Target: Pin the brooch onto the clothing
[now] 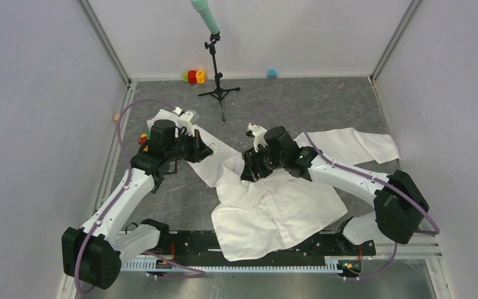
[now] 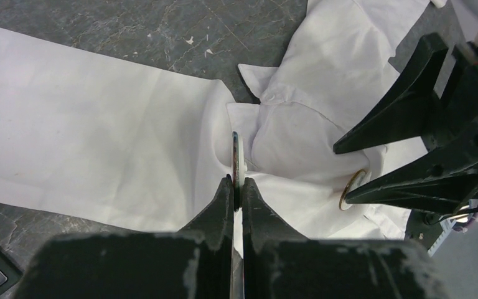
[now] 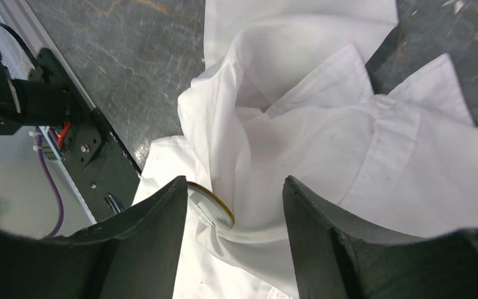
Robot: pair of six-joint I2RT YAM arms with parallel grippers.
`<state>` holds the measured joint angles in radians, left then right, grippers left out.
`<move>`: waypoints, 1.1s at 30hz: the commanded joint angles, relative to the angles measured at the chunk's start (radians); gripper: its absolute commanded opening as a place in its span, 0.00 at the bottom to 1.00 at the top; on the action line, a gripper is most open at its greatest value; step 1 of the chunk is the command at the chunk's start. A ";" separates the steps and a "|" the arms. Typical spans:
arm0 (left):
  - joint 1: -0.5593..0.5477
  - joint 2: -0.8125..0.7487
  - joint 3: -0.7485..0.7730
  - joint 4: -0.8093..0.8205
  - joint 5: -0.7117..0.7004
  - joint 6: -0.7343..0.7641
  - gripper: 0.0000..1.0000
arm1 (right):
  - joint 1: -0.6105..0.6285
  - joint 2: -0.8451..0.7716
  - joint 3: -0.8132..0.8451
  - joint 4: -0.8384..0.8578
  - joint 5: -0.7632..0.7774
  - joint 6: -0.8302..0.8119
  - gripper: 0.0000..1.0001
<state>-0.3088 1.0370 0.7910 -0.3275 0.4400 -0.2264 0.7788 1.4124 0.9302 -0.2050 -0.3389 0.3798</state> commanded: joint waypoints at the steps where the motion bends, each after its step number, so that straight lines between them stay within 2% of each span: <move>1: 0.000 -0.026 0.024 -0.005 -0.032 0.056 0.02 | 0.026 0.041 -0.012 -0.015 0.050 0.025 0.54; 6: -0.001 -0.029 0.025 -0.007 -0.038 0.056 0.02 | 0.028 0.075 0.029 -0.020 0.072 0.009 0.22; 10: 0.000 -0.034 0.024 0.000 -0.022 0.057 0.02 | 0.028 0.103 0.098 0.000 0.132 -0.005 0.06; 14: -0.002 -0.046 0.009 0.050 0.106 0.052 0.02 | 0.025 0.114 0.181 0.052 0.228 -0.024 0.00; 16: -0.004 -0.048 -0.001 0.086 0.168 0.032 0.02 | 0.024 0.121 0.210 0.091 0.279 -0.046 0.00; 21: -0.040 -0.033 -0.014 0.124 0.208 -0.038 0.02 | 0.013 0.186 0.242 0.186 0.350 -0.104 0.00; 25: -0.068 -0.046 -0.044 0.152 0.169 -0.106 0.02 | -0.002 0.243 0.264 0.175 0.344 -0.116 0.16; 27: -0.068 -0.056 -0.042 0.118 0.135 -0.112 0.02 | -0.003 0.223 0.259 0.179 0.342 -0.121 0.37; 29: -0.068 -0.061 -0.027 0.068 0.111 -0.104 0.02 | -0.003 0.184 0.242 0.193 0.342 -0.129 0.50; 33: -0.066 -0.049 -0.009 0.018 0.097 -0.096 0.02 | -0.003 0.091 0.186 0.199 0.345 -0.133 0.66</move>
<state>-0.3756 0.9977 0.7490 -0.2684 0.5644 -0.2985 0.7769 1.6238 1.1488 -0.0639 -0.0135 0.2646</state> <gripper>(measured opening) 0.051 0.613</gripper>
